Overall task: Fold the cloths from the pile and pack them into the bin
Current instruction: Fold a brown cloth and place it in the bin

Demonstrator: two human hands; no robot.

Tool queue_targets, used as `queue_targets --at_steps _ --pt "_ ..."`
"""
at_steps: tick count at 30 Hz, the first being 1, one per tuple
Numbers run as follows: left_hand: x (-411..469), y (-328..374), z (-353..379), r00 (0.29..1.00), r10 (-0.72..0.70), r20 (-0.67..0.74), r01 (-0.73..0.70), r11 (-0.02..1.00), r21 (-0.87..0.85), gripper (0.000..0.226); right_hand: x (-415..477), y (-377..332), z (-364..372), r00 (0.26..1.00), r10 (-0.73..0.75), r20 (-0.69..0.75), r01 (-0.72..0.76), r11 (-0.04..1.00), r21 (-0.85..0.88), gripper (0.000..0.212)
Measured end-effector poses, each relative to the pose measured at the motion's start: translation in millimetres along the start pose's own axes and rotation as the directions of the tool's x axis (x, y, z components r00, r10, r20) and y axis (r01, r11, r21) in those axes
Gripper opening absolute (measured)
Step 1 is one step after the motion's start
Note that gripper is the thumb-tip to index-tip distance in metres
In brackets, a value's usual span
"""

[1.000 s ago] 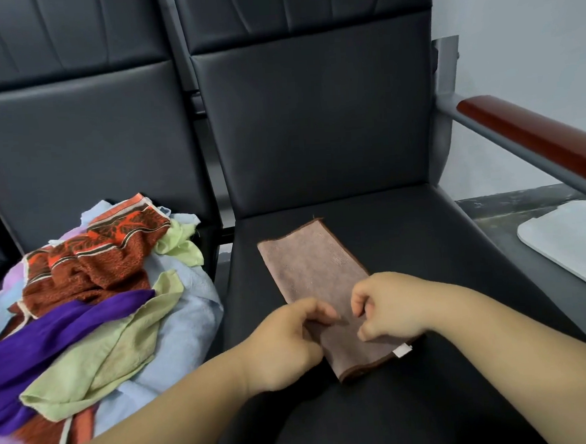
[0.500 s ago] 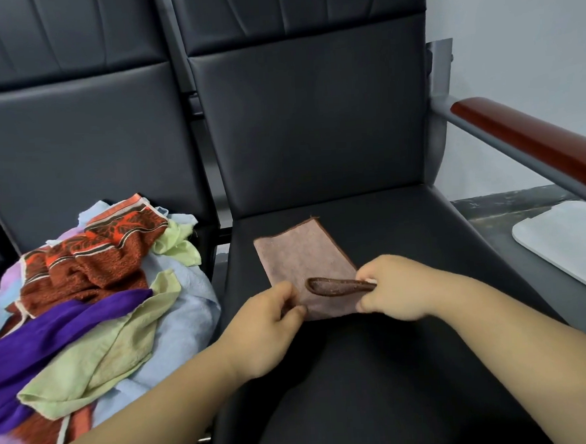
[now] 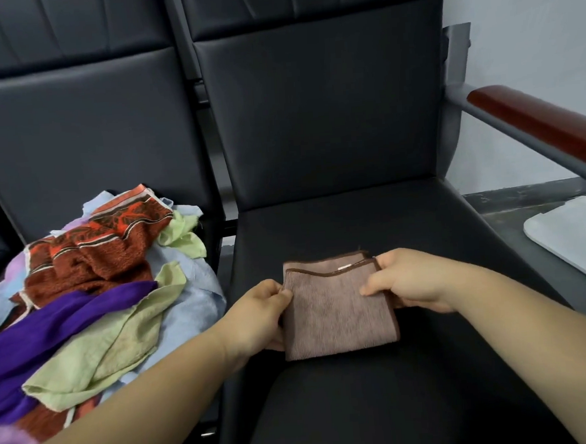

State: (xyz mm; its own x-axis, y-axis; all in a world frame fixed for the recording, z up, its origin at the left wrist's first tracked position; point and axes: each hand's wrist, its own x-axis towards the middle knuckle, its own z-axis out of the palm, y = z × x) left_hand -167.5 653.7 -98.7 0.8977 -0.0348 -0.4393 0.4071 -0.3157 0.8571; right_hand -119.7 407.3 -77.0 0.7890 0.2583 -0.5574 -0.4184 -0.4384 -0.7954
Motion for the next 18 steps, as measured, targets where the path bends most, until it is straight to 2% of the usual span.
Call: queue_targets --at_steps 3,5,7,9,12,18 --pt "2.8 3.0 -0.6 1.000 -0.015 0.015 0.015 1.000 0.027 0.016 4.9 1.9 1.8 0.990 -0.098 -0.098 0.068 0.958 -0.277 0.019" --pt "5.3 2.1 -2.0 0.999 -0.031 0.033 0.030 0.999 0.039 0.019 6.1 1.8 3.3 0.978 -0.153 -0.139 0.097 0.933 -0.346 0.025" --pt "6.9 -0.2 -2.8 0.998 -0.021 0.056 0.017 0.998 0.062 0.031 8.7 0.7 5.1 0.964 -0.200 -0.174 0.111 0.901 -0.418 0.031" --pt "8.5 -2.1 -3.1 0.996 0.022 0.081 -0.028 0.998 0.065 0.039 13.2 0.3 7.7 0.952 -0.243 -0.186 0.120 0.855 -0.504 0.029" --pt "13.3 -5.6 -5.3 0.993 0.103 0.050 -0.108 0.988 0.107 0.041 22.5 1.9 10.7 0.939 -0.271 -0.210 0.109 0.816 -0.567 0.022" --pt "20.5 -10.7 -1.9 0.974 0.219 -0.061 -0.193 0.938 0.288 0.037 35.4 5.1 17.1 0.924 -0.251 -0.289 0.031 0.801 -0.597 0.020"
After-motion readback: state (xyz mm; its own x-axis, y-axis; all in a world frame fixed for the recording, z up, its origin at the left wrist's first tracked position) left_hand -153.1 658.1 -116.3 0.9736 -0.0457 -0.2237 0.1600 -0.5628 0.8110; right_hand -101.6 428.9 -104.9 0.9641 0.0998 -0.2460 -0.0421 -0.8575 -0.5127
